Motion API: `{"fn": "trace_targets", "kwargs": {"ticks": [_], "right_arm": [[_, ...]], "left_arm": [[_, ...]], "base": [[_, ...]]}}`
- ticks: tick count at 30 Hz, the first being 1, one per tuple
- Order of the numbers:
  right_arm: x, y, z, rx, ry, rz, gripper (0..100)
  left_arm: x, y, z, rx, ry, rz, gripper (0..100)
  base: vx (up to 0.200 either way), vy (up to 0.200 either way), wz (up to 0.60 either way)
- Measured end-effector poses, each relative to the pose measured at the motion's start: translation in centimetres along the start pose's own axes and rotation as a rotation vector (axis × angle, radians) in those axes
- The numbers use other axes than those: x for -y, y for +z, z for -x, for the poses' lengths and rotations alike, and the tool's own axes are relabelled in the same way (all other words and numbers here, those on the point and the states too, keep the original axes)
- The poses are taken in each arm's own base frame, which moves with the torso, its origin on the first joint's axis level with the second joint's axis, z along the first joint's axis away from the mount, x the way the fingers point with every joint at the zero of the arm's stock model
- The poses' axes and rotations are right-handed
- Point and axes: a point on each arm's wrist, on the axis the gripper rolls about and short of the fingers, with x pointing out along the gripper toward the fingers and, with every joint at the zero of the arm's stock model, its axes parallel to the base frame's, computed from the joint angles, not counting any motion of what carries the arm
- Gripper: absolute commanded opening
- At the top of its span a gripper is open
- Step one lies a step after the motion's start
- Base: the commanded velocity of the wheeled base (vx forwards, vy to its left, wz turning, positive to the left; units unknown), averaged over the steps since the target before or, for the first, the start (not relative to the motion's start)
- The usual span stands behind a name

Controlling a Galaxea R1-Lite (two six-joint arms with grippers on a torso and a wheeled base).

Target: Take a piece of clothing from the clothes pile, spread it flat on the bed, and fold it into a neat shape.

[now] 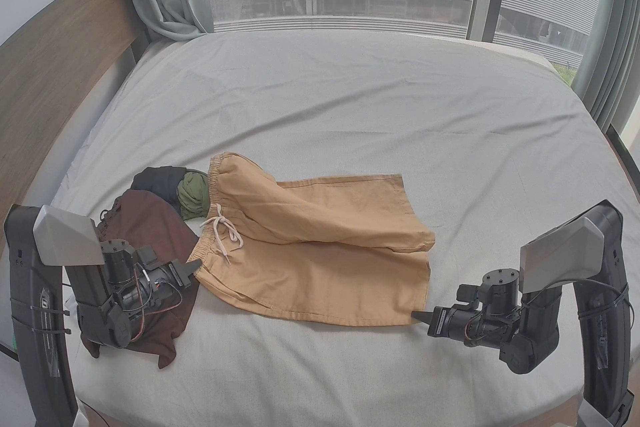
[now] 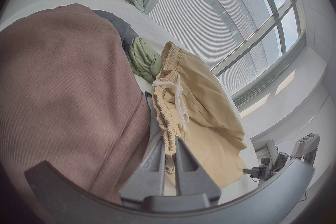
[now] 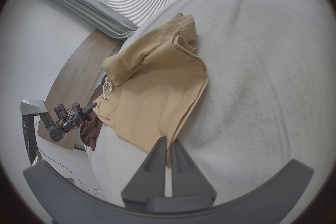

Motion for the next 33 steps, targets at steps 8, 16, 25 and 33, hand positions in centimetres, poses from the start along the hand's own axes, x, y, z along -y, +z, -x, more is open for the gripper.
{"fn": "trace_targets", "kwargs": {"ticks": [8, 16, 25, 33], "right_arm": [[0.0, 0.0, 2.4, -0.015, -0.035, 0.011, 0], [-0.4, -1.0, 4.4, -0.066, -0.057, 0.028, 0], [-0.6, -2.7, 6.4, -0.156, -0.086, 0.045, 0], [-0.3, -3.4, 6.7, -0.194, -0.091, 0.034, 0]], "left_arm": [[1.3, -1.6, 2.6, -0.097, -0.004, 0.030, 0], [2.4, -2.9, 5.5, -0.183, -0.014, -0.076, 0], [1.8, -4.2, 7.0, -0.241, 0.019, -0.105, 0], [0.9, -5.0, 7.2, -0.274, 0.031, -0.141, 0]], "base": [[0.000, 0.000, 0.00], [0.000, 0.000, 0.00], [0.000, 0.000, 0.00], [0.000, 0.000, 0.00]]}}
